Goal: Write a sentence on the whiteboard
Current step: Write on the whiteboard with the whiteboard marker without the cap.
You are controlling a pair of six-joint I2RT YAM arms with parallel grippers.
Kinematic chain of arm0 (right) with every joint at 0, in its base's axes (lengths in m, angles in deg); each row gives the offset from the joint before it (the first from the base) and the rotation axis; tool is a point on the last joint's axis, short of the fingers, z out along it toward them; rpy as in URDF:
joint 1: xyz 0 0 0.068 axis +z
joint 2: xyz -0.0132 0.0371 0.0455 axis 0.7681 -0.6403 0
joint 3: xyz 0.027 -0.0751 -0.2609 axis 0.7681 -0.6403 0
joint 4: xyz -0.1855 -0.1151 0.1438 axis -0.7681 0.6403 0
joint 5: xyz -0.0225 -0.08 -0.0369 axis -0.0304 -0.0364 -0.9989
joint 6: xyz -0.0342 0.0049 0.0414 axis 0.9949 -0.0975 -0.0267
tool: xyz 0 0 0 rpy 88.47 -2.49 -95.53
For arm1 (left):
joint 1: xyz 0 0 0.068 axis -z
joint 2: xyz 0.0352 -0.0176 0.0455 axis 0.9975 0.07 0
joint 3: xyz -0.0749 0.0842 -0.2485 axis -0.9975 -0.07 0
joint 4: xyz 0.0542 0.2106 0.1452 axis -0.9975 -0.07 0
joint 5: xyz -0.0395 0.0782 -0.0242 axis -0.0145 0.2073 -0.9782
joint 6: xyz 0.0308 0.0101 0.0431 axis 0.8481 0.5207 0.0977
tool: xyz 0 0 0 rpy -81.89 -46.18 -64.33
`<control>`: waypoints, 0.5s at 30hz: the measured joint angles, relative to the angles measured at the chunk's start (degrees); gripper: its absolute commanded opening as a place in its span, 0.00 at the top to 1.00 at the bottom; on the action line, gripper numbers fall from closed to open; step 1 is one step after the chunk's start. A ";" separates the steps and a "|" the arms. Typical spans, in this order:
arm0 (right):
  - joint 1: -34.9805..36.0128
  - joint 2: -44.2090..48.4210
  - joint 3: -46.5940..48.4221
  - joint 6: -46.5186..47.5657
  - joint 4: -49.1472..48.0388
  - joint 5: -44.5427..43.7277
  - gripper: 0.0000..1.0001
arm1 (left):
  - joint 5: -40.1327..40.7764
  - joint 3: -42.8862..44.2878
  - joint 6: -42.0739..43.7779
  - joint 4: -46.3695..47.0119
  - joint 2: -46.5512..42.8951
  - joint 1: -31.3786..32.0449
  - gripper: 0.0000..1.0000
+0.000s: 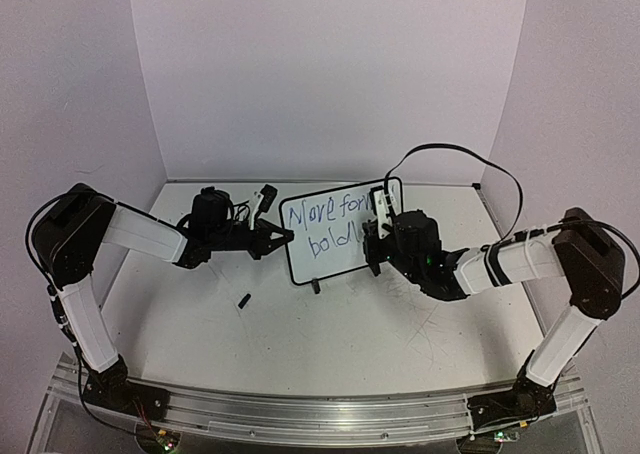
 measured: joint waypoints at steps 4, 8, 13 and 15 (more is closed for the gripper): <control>-0.06 1.29 0.04 0.03 -1.40 0.23 1.00 | 0.00 0.00 0.01 0.00 0.00 0.00 1.00; -0.27 0.18 0.24 0.11 -1.40 0.29 1.00 | 0.00 0.01 0.02 0.00 0.00 0.00 1.00; -0.28 -1.60 0.92 0.50 -1.53 -0.02 1.00 | 0.00 0.02 0.03 0.00 0.00 0.00 1.00; -0.31 -1.99 1.07 0.86 -1.70 -0.41 1.00 | 0.00 0.00 0.03 0.00 0.00 0.00 1.00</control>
